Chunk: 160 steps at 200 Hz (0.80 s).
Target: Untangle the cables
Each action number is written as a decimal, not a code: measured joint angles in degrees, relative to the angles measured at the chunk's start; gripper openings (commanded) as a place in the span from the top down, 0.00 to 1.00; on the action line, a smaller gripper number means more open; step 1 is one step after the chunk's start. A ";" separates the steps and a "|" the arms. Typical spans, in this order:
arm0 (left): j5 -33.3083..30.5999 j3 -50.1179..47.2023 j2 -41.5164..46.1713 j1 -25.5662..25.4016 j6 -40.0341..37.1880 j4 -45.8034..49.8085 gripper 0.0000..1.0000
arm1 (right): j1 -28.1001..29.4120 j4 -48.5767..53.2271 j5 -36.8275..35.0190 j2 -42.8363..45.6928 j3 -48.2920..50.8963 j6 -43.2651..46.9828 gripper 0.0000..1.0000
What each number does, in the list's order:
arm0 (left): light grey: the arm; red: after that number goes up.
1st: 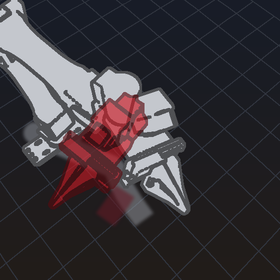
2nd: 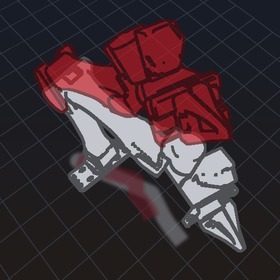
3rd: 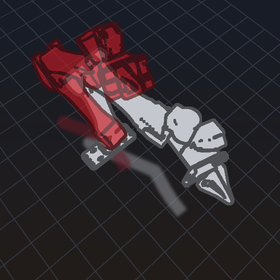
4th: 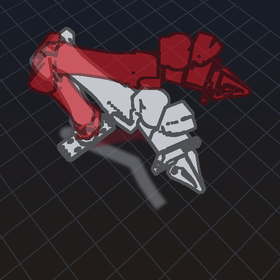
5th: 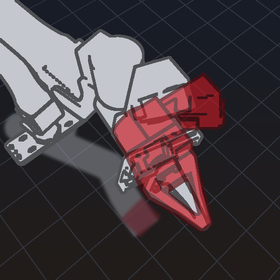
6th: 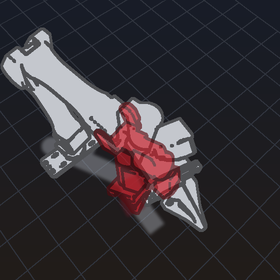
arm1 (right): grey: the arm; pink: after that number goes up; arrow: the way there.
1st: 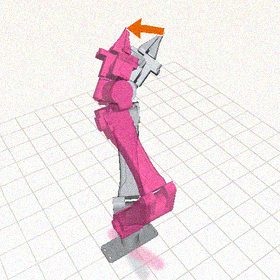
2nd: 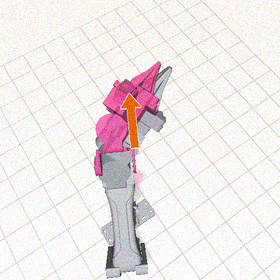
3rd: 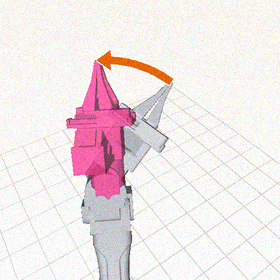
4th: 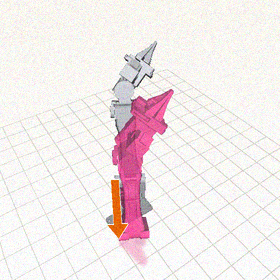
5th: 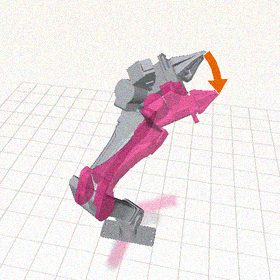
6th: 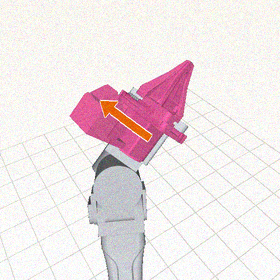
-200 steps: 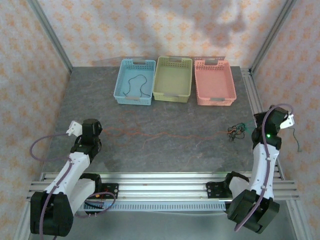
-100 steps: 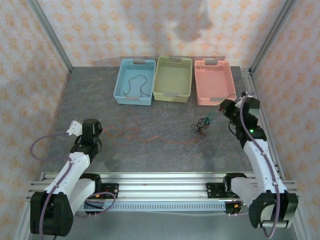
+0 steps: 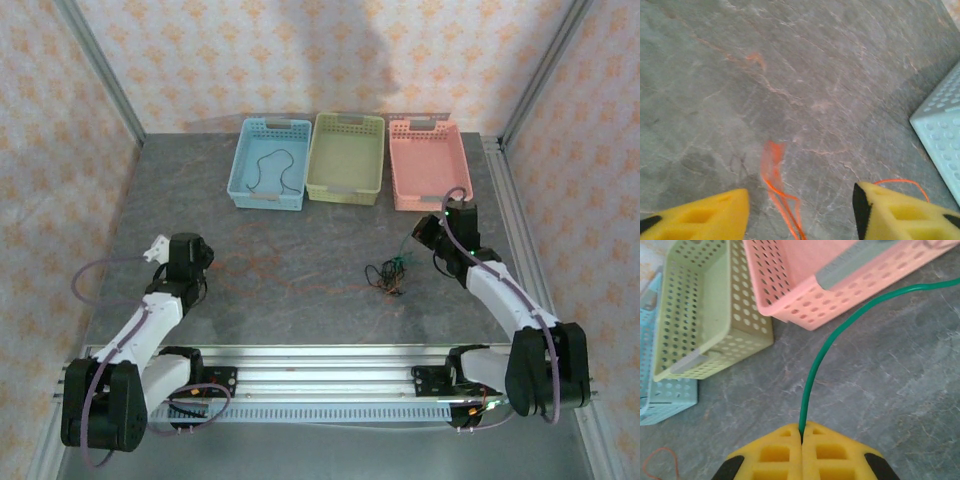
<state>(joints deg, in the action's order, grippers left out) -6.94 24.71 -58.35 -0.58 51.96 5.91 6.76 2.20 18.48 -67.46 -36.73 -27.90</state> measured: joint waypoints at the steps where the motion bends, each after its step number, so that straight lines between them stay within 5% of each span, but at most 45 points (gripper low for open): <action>1: 0.17 0.09 -0.09 0.00 -0.22 0.02 0.28 | 0.00 -0.04 -0.09 0.00 0.07 -0.07 1.00; 55: 4.79 10.54 -0.48 -3.50 -5.88 4.94 0.20 | 0.00 -4.28 -3.39 -1.49 1.95 -1.68 1.00; 95: 2.64 24.46 -4.00 -21.97 -14.69 12.04 0.20 | 0.00 -5.86 -5.84 -1.49 2.97 -2.27 1.00; 160: 6.49 46.45 -34.91 -42.10 -31.19 29.29 0.19 | 0.00 -5.99 -8.39 -1.49 3.54 -2.34 1.00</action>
<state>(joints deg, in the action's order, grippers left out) -0.45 71.16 -93.25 -42.68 20.78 35.20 6.76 -3.79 10.09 -68.95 -33.19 -30.24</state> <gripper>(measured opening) 0.798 0.046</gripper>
